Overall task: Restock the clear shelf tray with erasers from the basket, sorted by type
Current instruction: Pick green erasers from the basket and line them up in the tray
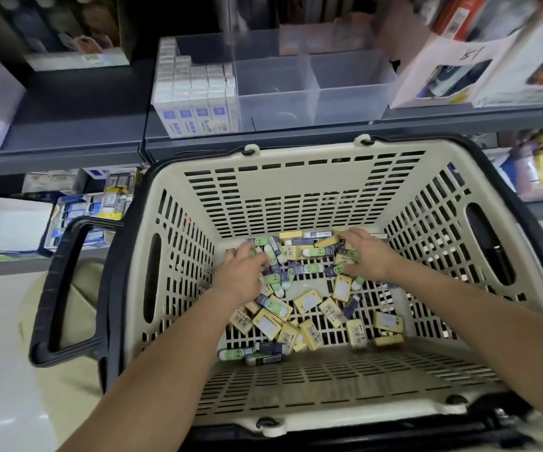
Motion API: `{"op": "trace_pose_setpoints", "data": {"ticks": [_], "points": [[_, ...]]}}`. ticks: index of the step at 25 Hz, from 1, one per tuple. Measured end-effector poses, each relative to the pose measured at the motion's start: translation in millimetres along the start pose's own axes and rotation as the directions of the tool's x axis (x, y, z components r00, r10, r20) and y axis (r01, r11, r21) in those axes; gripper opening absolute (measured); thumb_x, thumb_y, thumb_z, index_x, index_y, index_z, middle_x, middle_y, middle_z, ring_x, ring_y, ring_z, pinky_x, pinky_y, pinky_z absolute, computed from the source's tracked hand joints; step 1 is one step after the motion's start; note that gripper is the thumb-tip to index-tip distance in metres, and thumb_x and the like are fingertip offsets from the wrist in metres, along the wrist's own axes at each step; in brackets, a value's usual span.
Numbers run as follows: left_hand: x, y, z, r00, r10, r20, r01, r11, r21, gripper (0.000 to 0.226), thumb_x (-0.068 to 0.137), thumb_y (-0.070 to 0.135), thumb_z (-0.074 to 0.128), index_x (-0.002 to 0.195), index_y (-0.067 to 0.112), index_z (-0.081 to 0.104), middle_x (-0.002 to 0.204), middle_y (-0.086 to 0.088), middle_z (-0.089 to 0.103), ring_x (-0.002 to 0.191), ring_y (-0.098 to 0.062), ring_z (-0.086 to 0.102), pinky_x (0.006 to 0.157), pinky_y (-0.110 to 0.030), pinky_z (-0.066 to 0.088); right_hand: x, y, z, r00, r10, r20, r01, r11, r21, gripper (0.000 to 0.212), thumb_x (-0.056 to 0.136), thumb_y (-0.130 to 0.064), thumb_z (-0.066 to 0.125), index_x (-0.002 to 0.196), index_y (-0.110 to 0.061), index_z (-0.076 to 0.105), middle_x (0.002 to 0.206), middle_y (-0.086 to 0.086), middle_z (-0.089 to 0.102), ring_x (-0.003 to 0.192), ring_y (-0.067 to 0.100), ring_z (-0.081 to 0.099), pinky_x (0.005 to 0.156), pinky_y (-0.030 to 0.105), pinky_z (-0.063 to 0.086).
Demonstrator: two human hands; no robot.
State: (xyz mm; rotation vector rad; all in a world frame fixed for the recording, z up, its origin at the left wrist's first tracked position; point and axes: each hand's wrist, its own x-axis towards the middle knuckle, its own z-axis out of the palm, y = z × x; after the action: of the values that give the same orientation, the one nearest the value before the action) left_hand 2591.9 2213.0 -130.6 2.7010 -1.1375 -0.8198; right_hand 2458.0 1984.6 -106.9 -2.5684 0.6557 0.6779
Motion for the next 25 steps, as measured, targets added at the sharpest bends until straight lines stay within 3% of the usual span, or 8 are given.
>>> {"op": "trace_pose_setpoints", "data": {"ticks": [4,6,8,11,16,19,22,25], "points": [[7.0,-2.5,-10.5,0.987,-0.127,-0.097,0.098,0.961,-0.259,0.009,0.078,0.027,0.059,0.082,0.025,0.051,0.101,-0.001,0.056,0.096,-0.021,0.051,0.079,-0.034,0.047,-0.4,-1.6,4.7,0.991,-0.104,0.085,0.083,0.971,0.223,0.037,0.086,-0.021,0.063,0.121,-0.019,0.052,0.117,0.002,0.055,0.113,0.021,0.055,0.087,0.027,0.044],[7.1,-2.9,-8.5,0.984,-0.125,-0.125,0.091,0.964,-0.25,0.02,0.081,0.029,0.058,0.1,0.025,0.053,0.111,-0.004,0.056,0.099,-0.022,0.053,0.082,-0.036,0.048,-0.2,-0.9,3.4,0.993,-0.107,0.05,0.094,0.972,0.215,0.024,0.087,-0.023,0.062,0.111,-0.021,0.06,0.112,0.0,0.057,0.109,0.02,0.056,0.084,0.025,0.043],[6.8,-4.2,-3.2,0.998,-0.067,-0.012,0.064,0.984,-0.167,0.051,0.084,0.03,0.06,0.131,0.026,0.044,0.134,-0.004,0.042,0.121,-0.024,0.043,0.097,-0.037,0.042,2.3,-0.7,4.5,0.996,-0.08,-0.035,0.083,0.993,0.083,0.039,0.087,-0.029,0.06,0.125,-0.023,0.052,0.129,0.005,0.048,0.121,0.023,0.045,0.097,0.033,0.04],[9.7,-5.2,-4.1,0.991,-0.06,0.116,0.092,0.954,-0.285,0.058,0.083,0.02,0.064,0.137,0.021,0.042,0.142,-0.005,0.036,0.118,-0.019,0.047,0.09,-0.025,0.042,4.7,-4.9,11.7,0.995,-0.096,0.039,0.099,0.991,-0.091,0.065,0.085,-0.035,0.061,0.143,-0.029,0.031,0.149,0.002,0.023,0.135,0.029,0.02,0.109,0.039,0.024],[9.8,-7.3,-14.5,0.971,-0.182,0.156,0.24,0.747,-0.621,0.053,0.08,0.009,0.07,0.127,0.015,0.048,0.133,-0.002,0.046,0.093,-0.012,0.051,0.059,-0.015,0.045,2.8,-14.1,17.3,0.99,-0.134,-0.042,0.135,0.99,0.026,0.046,0.08,-0.041,0.067,0.121,-0.027,0.051,0.127,0.0,0.04,0.12,0.023,0.036,0.101,0.033,0.033],[6.5,-5.8,-18.7,0.969,-0.135,0.208,0.246,0.63,-0.737,0.051,0.079,0.008,0.071,0.125,0.019,0.051,0.129,0.0,0.049,0.094,-0.012,0.053,0.068,-0.021,0.045,1.9,-29.7,22.3,0.98,-0.19,-0.055,0.192,0.98,0.045,0.053,0.082,-0.041,0.066,0.129,-0.026,0.046,0.126,0.002,0.041,0.118,0.023,0.04,0.1,0.033,0.037],[6.0,-2.0,-21.1,0.976,-0.12,0.182,0.217,0.467,-0.857,0.047,0.08,0.019,0.072,0.123,0.021,0.054,0.118,0.003,0.062,0.096,-0.008,0.059,0.072,-0.02,0.043,-0.5,-36.8,24.2,0.97,-0.244,0.02,0.245,0.967,-0.07,0.032,0.083,-0.043,0.062,0.11,-0.026,0.059,0.123,0.0,0.042,0.116,0.022,0.041,0.099,0.035,0.037],[9.7,-4.1,-16.7,0.958,-0.28,0.056,0.219,0.595,-0.773,0.025,0.085,0.012,0.065,0.109,0.011,0.06,0.107,-0.007,0.064,0.087,-0.013,0.058,0.064,-0.015,0.046,-4.9,-41.8,27.4,0.961,-0.273,-0.044,0.254,0.935,-0.248,0.028,0.083,-0.049,0.058,0.096,-0.025,0.064,0.115,-0.002,0.046,0.113,0.02,0.04,0.095,0.035,0.032]]}}
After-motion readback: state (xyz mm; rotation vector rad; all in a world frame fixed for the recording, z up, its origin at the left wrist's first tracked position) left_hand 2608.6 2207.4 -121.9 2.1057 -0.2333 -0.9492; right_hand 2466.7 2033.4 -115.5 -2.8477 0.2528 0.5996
